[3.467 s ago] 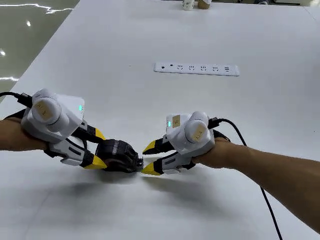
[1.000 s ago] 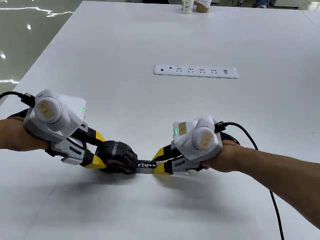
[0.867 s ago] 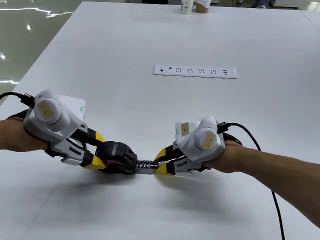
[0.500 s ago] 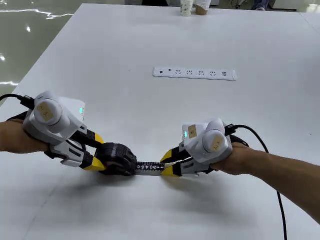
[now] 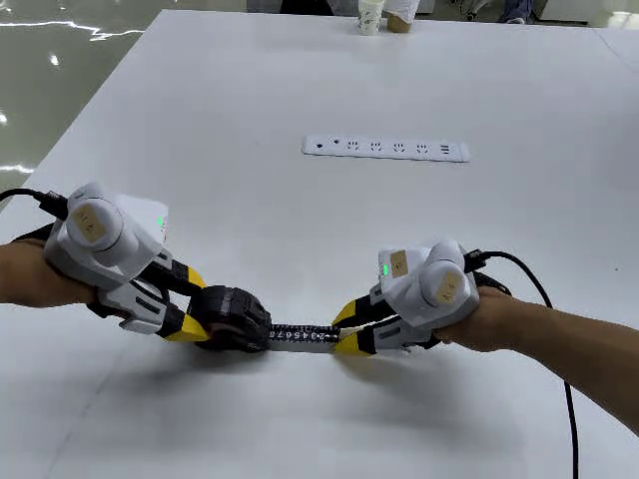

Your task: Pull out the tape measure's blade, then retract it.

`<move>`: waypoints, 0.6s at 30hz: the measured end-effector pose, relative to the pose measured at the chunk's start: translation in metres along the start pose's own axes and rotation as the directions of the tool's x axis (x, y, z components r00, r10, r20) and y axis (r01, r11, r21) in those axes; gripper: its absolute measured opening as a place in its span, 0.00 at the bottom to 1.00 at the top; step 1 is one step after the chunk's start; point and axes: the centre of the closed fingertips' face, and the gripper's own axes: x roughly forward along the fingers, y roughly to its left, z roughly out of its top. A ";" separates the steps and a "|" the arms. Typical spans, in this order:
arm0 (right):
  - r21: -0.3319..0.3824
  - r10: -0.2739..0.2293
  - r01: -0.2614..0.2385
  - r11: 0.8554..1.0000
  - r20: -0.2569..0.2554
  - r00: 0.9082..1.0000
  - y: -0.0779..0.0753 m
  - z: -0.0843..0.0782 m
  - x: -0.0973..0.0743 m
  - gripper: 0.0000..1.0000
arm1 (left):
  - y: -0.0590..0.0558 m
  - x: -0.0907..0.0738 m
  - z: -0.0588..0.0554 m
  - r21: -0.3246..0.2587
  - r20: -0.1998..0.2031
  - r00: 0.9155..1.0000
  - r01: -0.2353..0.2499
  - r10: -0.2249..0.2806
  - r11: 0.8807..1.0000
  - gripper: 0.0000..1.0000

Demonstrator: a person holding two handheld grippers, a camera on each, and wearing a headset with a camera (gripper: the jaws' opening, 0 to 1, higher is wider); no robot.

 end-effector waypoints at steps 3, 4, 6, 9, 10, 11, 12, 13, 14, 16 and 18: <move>0.003 -0.002 0.002 1.000 -0.002 1.000 0.000 -0.003 -0.004 0.08 | 0.000 0.000 0.000 -0.001 0.000 1.000 0.001 -0.001 1.000 0.23; 0.004 -0.002 0.002 1.000 -0.003 1.000 0.000 -0.004 -0.005 0.08 | 0.000 0.000 0.000 -0.001 0.001 1.000 0.001 -0.001 1.000 0.23; 0.004 -0.004 0.004 1.000 -0.006 1.000 0.001 -0.007 -0.008 0.08 | 0.000 0.000 0.000 -0.002 0.001 1.000 0.002 -0.002 1.000 0.23; 0.008 -0.007 0.007 1.000 -0.009 1.000 0.000 -0.012 -0.012 0.08 | 0.000 0.000 0.000 -0.003 0.000 1.000 0.003 -0.003 1.000 0.23; 0.009 -0.008 0.008 1.000 -0.011 1.000 0.000 -0.013 -0.014 0.08 | 0.000 0.000 0.000 -0.004 0.001 1.000 0.003 -0.003 1.000 0.23; 0.010 -0.008 0.008 1.000 -0.011 1.000 0.000 -0.014 -0.015 0.08 | 0.000 0.000 0.000 -0.004 0.001 1.000 0.003 -0.003 1.000 0.23; 0.011 -0.009 0.009 1.000 -0.013 1.000 0.000 -0.016 -0.017 0.08 | 0.000 0.000 0.000 -0.005 0.001 1.000 0.003 -0.003 1.000 0.23; 0.013 -0.011 0.011 1.000 -0.014 1.000 0.000 -0.018 -0.019 0.08 | 0.000 0.000 0.000 -0.005 0.001 1.000 0.003 -0.003 1.000 0.23; 0.013 -0.011 0.011 1.000 -0.015 1.000 0.000 -0.018 -0.020 0.08 | 0.000 0.000 0.000 -0.006 0.001 1.000 0.003 -0.003 1.000 0.23; 0.016 -0.012 0.012 1.000 -0.017 1.000 0.001 -0.021 -0.022 0.08 | 0.000 0.000 0.000 -0.005 0.000 1.000 0.003 -0.003 1.000 0.23; 0.019 -0.013 0.013 1.000 -0.019 1.000 0.001 -0.024 -0.025 0.08 | 0.000 0.000 0.000 -0.006 0.000 1.000 0.003 -0.003 1.000 0.23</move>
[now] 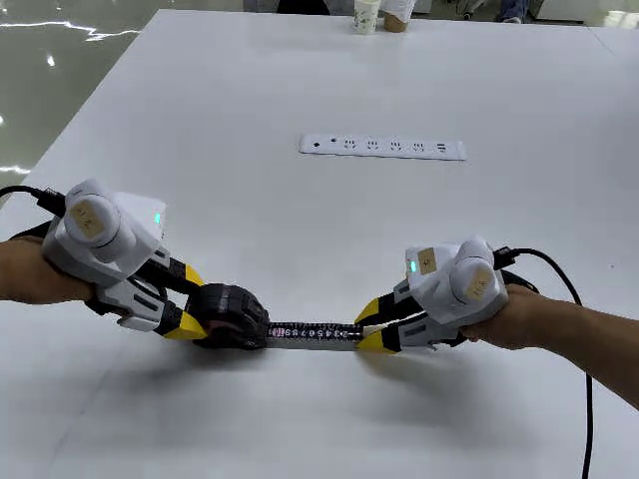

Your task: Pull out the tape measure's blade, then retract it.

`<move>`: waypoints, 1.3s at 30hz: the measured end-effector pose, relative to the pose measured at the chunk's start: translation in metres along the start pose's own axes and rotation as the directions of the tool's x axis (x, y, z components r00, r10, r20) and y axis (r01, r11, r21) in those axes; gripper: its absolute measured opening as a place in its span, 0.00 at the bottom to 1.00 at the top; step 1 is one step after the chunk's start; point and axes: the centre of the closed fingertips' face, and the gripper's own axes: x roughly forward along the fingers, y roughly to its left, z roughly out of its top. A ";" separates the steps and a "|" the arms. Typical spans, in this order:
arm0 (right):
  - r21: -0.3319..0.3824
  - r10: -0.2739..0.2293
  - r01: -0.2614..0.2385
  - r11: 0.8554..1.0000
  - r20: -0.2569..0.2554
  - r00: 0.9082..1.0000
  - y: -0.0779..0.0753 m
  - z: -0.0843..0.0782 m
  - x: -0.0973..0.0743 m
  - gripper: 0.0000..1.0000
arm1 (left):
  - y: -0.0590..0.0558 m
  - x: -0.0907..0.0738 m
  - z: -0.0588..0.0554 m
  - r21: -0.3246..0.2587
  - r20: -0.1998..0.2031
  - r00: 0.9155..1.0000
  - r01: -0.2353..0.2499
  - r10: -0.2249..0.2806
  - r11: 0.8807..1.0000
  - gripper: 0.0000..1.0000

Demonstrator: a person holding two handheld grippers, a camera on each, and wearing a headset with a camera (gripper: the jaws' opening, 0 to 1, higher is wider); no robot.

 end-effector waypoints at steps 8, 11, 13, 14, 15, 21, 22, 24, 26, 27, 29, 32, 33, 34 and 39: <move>0.010 -0.004 0.004 1.000 -0.007 1.000 0.001 -0.010 -0.008 0.08 | 0.000 0.000 0.000 -0.002 0.001 1.000 0.001 -0.001 1.000 0.23; 0.012 -0.006 0.006 1.000 -0.009 1.000 0.001 -0.012 -0.011 0.08 | 0.000 0.000 0.000 -0.002 0.000 1.000 0.002 -0.002 1.000 0.23; 0.016 -0.006 0.006 1.000 -0.010 1.000 0.001 -0.014 -0.013 0.08 | 0.000 0.000 0.000 -0.001 0.000 1.000 0.002 -0.002 1.000 0.23; 0.016 -0.007 0.007 1.000 -0.011 1.000 0.001 -0.015 -0.014 0.08 | 0.000 0.000 0.000 -0.002 0.000 1.000 0.003 -0.003 1.000 0.23; 0.015 -0.008 0.008 1.000 -0.012 1.000 0.001 -0.017 -0.016 0.08 | 0.000 0.000 0.000 -0.002 0.000 1.000 0.003 -0.003 1.000 0.23; 0.023 -0.012 0.012 1.000 -0.017 1.000 0.001 -0.023 -0.023 0.08 | 0.000 0.000 0.001 -0.003 -0.002 1.000 0.004 -0.004 1.000 0.23; 0.026 -0.013 0.014 1.000 -0.018 1.000 0.001 -0.025 -0.024 0.08 | 0.000 0.000 0.001 -0.003 -0.003 1.000 0.005 -0.005 1.000 0.23; 0.027 -0.015 0.015 1.000 -0.019 1.000 0.002 -0.026 -0.026 0.08 | 0.001 0.000 0.000 -0.003 -0.004 1.000 0.006 -0.006 1.000 0.23; 0.030 -0.016 0.017 0.999 -0.022 1.000 0.002 -0.028 -0.029 0.08 | 0.001 0.000 0.000 -0.002 -0.006 1.000 0.007 -0.007 1.000 0.22; 0.030 -0.017 0.017 0.999 -0.023 1.000 0.002 -0.029 -0.030 0.08 | 0.001 0.000 0.000 -0.002 -0.007 1.000 0.008 -0.008 1.000 0.22; 0.032 -0.018 0.019 0.999 -0.025 1.000 0.003 -0.031 -0.031 0.08 | 0.001 0.001 0.000 -0.002 -0.009 1.000 0.009 -0.009 1.000 0.22; 0.034 -0.019 0.020 0.999 -0.029 0.999 0.003 -0.034 -0.033 0.08 | 0.001 0.001 0.000 0.001 -0.014 1.000 0.009 -0.009 1.000 0.22; 0.035 -0.020 0.021 0.999 -0.030 0.999 0.003 -0.035 -0.034 0.08 | 0.001 0.001 0.000 0.001 -0.015 1.000 0.009 -0.009 1.000 0.22; 0.036 -0.020 0.021 0.999 -0.031 0.999 0.003 -0.035 -0.035 0.08 | 0.001 0.001 0.000 0.001 -0.016 1.000 0.009 -0.009 1.000 0.22; 0.037 -0.022 0.023 0.999 -0.035 0.999 0.004 -0.039 -0.039 0.08 | 0.001 0.001 0.000 0.008 -0.027 1.000 0.009 -0.008 1.000 0.22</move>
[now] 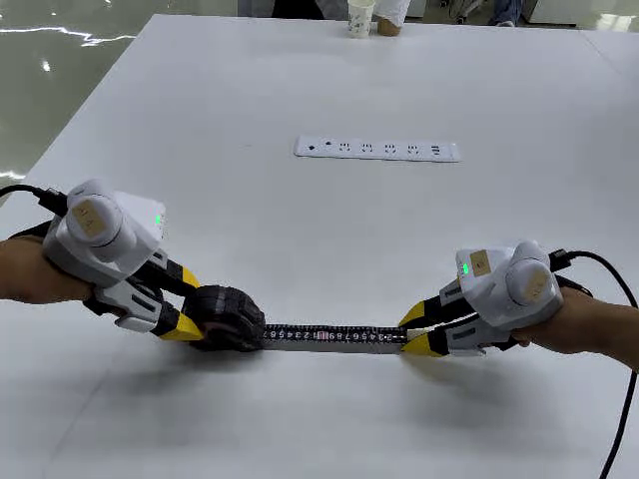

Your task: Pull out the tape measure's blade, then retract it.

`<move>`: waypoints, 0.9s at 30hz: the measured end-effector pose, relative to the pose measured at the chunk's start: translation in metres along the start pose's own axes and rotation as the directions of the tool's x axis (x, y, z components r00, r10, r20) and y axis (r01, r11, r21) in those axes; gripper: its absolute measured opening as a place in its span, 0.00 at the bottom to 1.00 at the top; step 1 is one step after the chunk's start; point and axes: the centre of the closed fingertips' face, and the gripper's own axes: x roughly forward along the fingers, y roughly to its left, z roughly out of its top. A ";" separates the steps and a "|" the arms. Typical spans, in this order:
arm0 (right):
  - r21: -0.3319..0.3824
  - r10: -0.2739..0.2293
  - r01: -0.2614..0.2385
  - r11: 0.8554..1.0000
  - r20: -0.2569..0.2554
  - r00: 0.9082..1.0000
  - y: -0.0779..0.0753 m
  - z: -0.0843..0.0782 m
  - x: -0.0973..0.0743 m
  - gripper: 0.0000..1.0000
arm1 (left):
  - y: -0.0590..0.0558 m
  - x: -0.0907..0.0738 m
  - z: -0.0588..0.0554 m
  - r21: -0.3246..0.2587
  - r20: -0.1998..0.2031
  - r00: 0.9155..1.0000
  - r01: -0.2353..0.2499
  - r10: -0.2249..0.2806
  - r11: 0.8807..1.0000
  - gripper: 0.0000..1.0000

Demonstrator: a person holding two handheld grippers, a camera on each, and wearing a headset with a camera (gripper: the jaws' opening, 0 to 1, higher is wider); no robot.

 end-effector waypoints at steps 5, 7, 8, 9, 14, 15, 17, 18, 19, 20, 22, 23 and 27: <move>0.002 -0.006 0.006 1.000 -0.007 1.000 0.000 -0.004 -0.004 0.08 | 0.000 0.000 0.000 0.004 -0.009 1.000 -0.001 0.001 1.000 0.22; 0.004 -0.007 0.007 1.000 -0.008 1.000 0.000 -0.005 -0.005 0.08 | 0.000 0.000 0.000 0.006 -0.013 1.000 -0.002 0.002 1.000 0.22; 0.006 -0.009 0.009 1.000 -0.008 1.000 0.000 -0.006 -0.006 0.08 | 0.000 0.000 0.000 0.006 -0.015 1.000 -0.002 0.002 1.000 0.22; 0.008 -0.009 0.009 1.000 -0.009 1.000 0.000 -0.007 -0.007 0.08 | 0.000 0.000 0.000 0.007 -0.016 1.000 -0.002 0.002 1.000 0.22; 0.014 -0.014 0.014 1.000 -0.015 1.000 0.001 -0.011 -0.011 0.08 | 0.000 0.000 0.000 0.009 -0.021 1.000 -0.002 0.002 1.000 0.22; 0.014 -0.014 0.015 1.000 -0.017 1.000 0.001 -0.012 -0.012 0.08 | 0.000 0.000 0.000 0.008 -0.021 1.000 -0.001 0.002 1.000 0.22; 0.016 -0.016 0.016 1.000 -0.020 1.000 0.001 -0.014 -0.013 0.08 | 0.000 0.000 0.000 0.007 -0.023 1.000 -0.001 0.002 1.000 0.22; 0.017 -0.017 0.017 1.000 -0.021 1.000 0.001 -0.015 -0.014 0.08 | 0.000 0.000 0.000 0.009 -0.024 1.000 -0.001 0.002 1.000 0.22; 0.018 -0.018 0.018 1.000 -0.022 1.000 0.001 -0.015 -0.015 0.08 | -0.001 0.000 0.000 0.009 -0.024 1.000 -0.002 0.002 1.000 0.22; 0.020 -0.018 0.019 1.000 -0.023 1.000 0.001 -0.016 -0.016 0.08 | -0.001 0.000 0.000 0.009 -0.024 1.000 -0.002 0.002 1.000 0.22; 0.023 -0.020 0.020 1.000 -0.025 0.999 0.001 -0.018 -0.018 0.08 | -0.001 0.000 -0.001 0.008 -0.025 1.000 -0.002 0.002 1.000 0.22; 0.023 -0.020 0.021 1.000 -0.027 0.999 0.001 -0.019 -0.018 0.08 | -0.001 0.000 -0.001 0.008 -0.025 1.000 -0.002 0.002 1.000 0.22; 0.026 -0.022 0.023 0.999 -0.034 0.999 0.002 -0.022 -0.021 0.08 | -0.001 -0.001 0.000 0.007 -0.027 1.000 0.000 0.000 1.000 0.22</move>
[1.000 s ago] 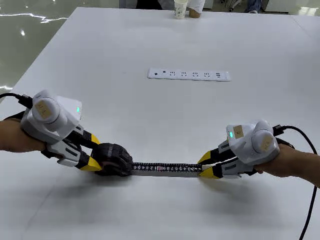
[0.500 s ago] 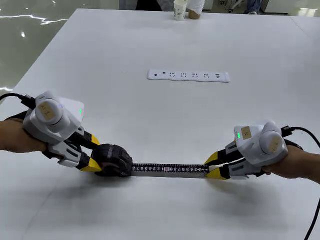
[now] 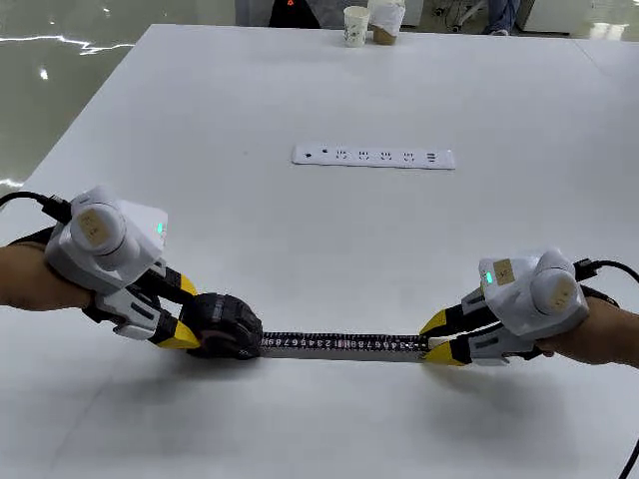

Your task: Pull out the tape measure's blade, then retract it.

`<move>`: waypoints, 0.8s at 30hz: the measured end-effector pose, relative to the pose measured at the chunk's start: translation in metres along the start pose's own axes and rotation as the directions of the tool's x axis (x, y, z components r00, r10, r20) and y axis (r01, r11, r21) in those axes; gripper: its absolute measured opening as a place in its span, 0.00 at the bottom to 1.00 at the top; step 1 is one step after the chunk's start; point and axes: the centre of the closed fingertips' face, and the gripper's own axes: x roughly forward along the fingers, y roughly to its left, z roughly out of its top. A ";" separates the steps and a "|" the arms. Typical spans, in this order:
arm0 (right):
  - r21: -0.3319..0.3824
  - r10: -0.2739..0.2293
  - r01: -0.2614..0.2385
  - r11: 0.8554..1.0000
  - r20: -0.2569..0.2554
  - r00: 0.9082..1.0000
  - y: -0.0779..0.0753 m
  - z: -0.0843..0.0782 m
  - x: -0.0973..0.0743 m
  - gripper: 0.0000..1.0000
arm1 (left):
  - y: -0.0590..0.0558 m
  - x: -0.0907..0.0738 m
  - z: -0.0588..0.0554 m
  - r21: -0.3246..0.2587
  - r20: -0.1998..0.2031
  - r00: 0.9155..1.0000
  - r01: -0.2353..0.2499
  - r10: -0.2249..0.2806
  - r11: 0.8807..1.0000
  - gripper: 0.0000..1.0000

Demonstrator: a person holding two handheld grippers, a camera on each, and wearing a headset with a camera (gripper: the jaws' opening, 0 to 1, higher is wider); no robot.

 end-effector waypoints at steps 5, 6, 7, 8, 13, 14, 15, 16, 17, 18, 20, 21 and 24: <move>0.005 -0.004 0.004 1.000 -0.008 1.000 0.000 -0.004 -0.002 0.08 | 0.000 0.000 0.000 0.000 -0.001 1.000 0.000 0.000 1.000 0.22; 0.006 -0.004 0.004 1.000 -0.010 1.000 -0.001 -0.006 -0.003 0.08 | 0.000 0.000 0.000 0.000 -0.001 1.000 0.001 -0.001 1.000 0.22; 0.008 -0.005 0.005 1.000 -0.010 1.000 0.000 -0.007 -0.004 0.08 | 0.000 0.000 0.000 -0.001 -0.001 1.000 0.001 -0.001 1.000 0.22; 0.008 -0.005 0.005 1.000 -0.011 1.000 0.000 -0.007 -0.004 0.08 | 0.000 0.000 0.000 -0.001 -0.001 1.000 0.001 -0.001 1.000 0.22; 0.010 -0.008 0.008 1.000 -0.021 1.000 0.000 -0.011 -0.007 0.08 | 0.000 0.000 0.000 -0.001 -0.003 1.000 0.002 -0.002 1.000 0.22; 0.011 -0.008 0.009 1.000 -0.023 1.000 0.000 -0.012 -0.008 0.08 | 0.000 0.000 0.000 -0.001 -0.003 1.000 0.002 -0.002 1.000 0.22; 0.012 -0.009 0.010 1.000 -0.024 1.000 0.000 -0.013 -0.009 0.08 | 0.000 0.000 0.000 -0.001 -0.004 1.000 0.002 -0.002 1.000 0.22; 0.013 -0.010 0.010 1.000 -0.026 1.000 0.000 -0.014 -0.009 0.08 | 0.000 0.000 0.000 -0.001 -0.004 1.000 0.002 -0.002 1.000 0.22; 0.014 -0.010 0.011 1.000 -0.027 1.000 0.000 -0.014 -0.010 0.08 | 0.000 0.000 0.000 -0.001 -0.004 1.000 0.002 -0.002 1.000 0.22; 0.014 -0.011 0.012 1.000 -0.029 1.000 0.000 -0.015 -0.011 0.08 | 0.000 0.000 0.000 -0.001 -0.004 1.000 0.003 -0.003 1.000 0.22; 0.015 -0.013 0.014 1.000 -0.031 0.999 0.000 -0.017 -0.012 0.08 | 0.000 0.000 -0.001 -0.001 -0.006 1.000 0.003 -0.003 1.000 0.22; 0.016 -0.014 0.015 1.000 -0.031 0.999 0.000 -0.017 -0.012 0.08 | 0.000 0.001 -0.001 -0.001 -0.006 1.000 0.003 -0.003 1.000 0.22; 0.016 -0.017 0.017 1.000 -0.034 0.999 0.000 -0.019 -0.013 0.08 | 0.000 0.001 -0.001 0.001 -0.009 1.000 0.002 -0.002 1.000 0.22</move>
